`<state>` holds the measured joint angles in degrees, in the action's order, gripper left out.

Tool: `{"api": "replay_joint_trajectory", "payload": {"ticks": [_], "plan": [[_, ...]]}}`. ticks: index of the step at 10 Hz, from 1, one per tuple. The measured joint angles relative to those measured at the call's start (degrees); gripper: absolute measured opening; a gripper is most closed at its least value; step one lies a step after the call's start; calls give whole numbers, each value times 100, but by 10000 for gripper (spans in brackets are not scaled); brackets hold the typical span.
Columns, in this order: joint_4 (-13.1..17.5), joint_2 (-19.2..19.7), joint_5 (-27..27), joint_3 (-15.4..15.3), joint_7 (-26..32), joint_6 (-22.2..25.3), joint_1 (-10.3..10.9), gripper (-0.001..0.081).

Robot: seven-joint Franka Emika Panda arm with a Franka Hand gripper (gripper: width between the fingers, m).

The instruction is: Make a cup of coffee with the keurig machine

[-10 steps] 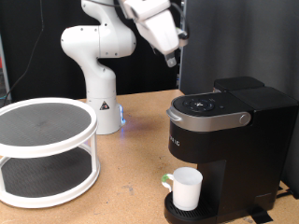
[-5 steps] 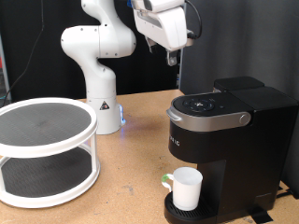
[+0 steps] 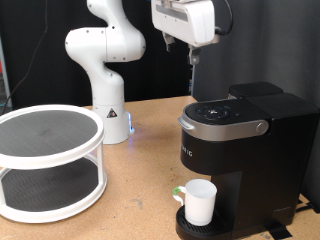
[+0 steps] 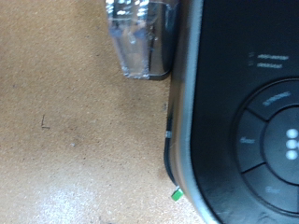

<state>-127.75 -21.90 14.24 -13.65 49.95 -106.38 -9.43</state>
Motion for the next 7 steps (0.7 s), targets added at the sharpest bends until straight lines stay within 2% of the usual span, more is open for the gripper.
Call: {"api": "replay_joint_trajectory", "payload": {"ticks": [7], "plan": [[695, 763, -20, -203, -537, -264, 0, 803]]}}
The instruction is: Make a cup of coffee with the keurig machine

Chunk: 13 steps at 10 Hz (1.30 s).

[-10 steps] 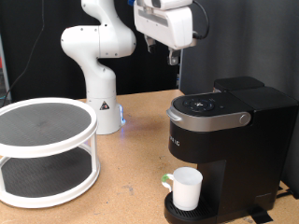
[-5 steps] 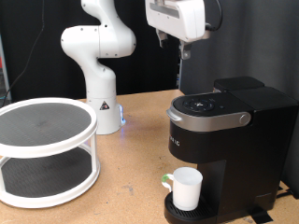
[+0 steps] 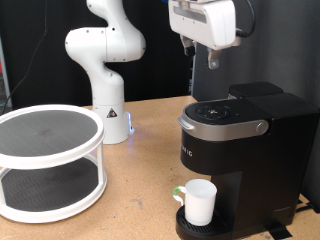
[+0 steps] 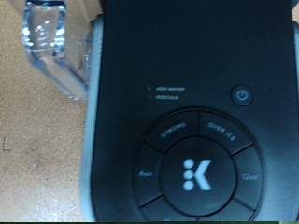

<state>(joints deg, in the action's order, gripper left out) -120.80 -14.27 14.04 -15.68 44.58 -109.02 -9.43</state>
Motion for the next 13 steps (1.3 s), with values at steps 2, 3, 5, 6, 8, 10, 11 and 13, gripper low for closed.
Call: {"api": "replay_joint_trajectory", "payload": {"ticks": [2, 3, 5, 6, 8, 10, 11, 13], "plan": [[167, 213, -16, -48, -108, -66, 0, 803], [243, 303, -23, -69, -134, -96, 0, 803], [359, 431, -25, -95, -197, -144, 0, 803], [408, 476, -25, -107, -244, -146, 0, 803], [456, 566, -40, -141, -311, -186, 0, 803], [459, 633, -91, -177, -356, -230, 0, 803], [460, 677, -117, -187, -377, -234, 0, 757], [458, 747, -151, -204, -381, -243, 0, 575]]}}
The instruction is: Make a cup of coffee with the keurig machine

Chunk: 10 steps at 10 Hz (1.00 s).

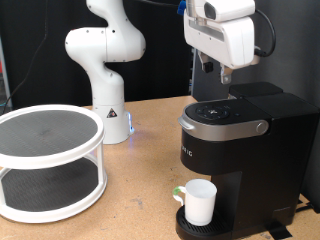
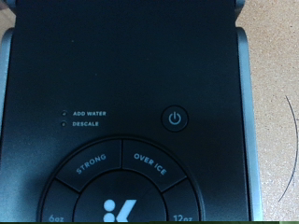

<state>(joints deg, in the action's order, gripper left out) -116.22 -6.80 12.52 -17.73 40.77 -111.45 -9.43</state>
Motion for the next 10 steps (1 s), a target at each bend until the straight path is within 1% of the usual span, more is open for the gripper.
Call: {"api": "replay_joint_trajectory", "payload": {"ticks": [1, 2, 3, 4, 5, 6, 7, 8, 10], "plan": [[-2, 41, -50, -15, 0, -16, 0, 575], [-13, 86, -105, -29, 0, -53, 0, 392], [-43, 117, -167, -38, 0, -123, 0, 256], [-89, 130, -236, -46, -1, -191, 0, 256], [-139, 139, -320, -55, -20, -236, 0, 81], [-197, 152, -431, -67, -73, -303, 0, 26], [-280, 158, -537, -82, -161, -446, 0, 26], [-393, 158, -603, -96, -269, -697, 0, 6], [-631, 156, -578, -106, -322, -1180, 0, 2]]}}
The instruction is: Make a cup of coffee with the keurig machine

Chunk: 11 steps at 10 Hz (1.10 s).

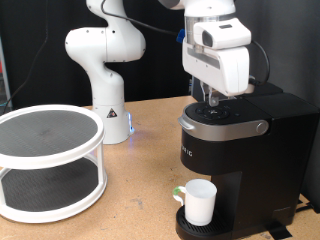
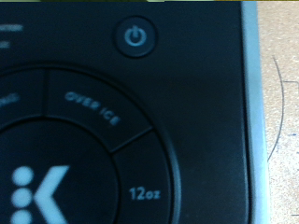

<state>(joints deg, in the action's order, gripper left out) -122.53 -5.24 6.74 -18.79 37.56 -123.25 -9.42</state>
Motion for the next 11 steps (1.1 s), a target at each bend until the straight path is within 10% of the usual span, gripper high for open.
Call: {"api": "replay_joint_trajectory", "payload": {"ticks": [11], "plan": [[-624, -158, 421, -20, 346, -734, 99, 2]]}}
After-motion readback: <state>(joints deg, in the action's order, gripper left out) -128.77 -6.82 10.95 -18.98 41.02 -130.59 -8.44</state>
